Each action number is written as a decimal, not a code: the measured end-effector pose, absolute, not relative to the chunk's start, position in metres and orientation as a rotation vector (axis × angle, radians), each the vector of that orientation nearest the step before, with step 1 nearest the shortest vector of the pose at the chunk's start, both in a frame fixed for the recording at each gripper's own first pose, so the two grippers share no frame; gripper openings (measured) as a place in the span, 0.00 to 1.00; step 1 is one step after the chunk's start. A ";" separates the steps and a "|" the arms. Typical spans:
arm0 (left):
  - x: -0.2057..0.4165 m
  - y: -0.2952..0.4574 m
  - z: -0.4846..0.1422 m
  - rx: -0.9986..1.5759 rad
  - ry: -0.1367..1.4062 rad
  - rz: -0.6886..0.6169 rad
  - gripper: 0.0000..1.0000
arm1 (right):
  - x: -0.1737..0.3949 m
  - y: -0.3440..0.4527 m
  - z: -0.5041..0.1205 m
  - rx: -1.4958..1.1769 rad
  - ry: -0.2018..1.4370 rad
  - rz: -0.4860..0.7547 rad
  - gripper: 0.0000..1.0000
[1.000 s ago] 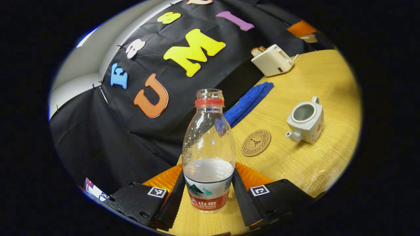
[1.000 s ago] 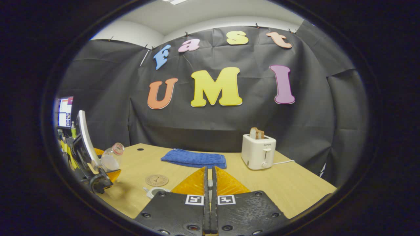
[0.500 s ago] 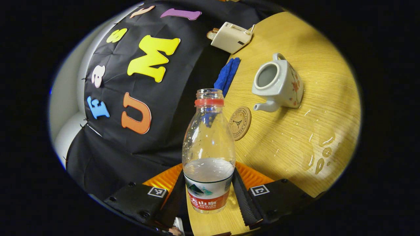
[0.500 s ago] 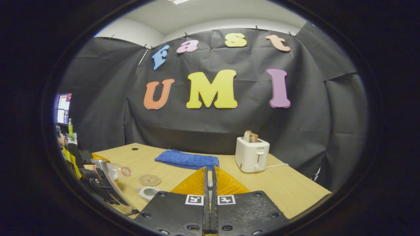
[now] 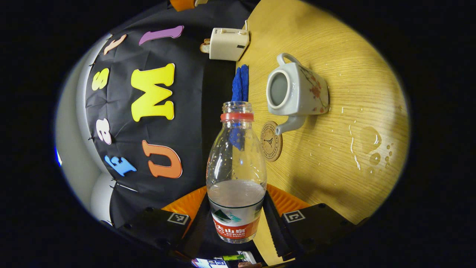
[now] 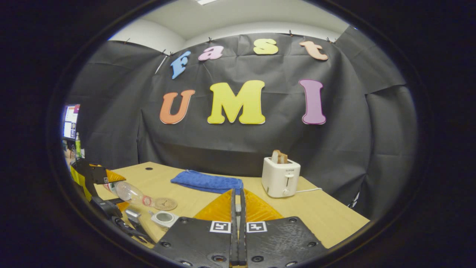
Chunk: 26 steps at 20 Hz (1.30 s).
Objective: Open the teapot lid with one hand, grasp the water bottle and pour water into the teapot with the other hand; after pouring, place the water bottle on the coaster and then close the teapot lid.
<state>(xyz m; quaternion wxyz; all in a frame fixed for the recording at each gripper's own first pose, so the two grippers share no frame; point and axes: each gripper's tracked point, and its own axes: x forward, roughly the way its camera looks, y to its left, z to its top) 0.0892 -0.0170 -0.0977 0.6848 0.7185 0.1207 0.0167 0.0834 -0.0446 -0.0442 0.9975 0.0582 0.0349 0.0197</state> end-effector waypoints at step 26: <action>0.086 -0.031 -0.076 2.086 0.302 0.066 0.77 | 0.081 -0.069 -0.035 0.132 0.026 0.024 0.01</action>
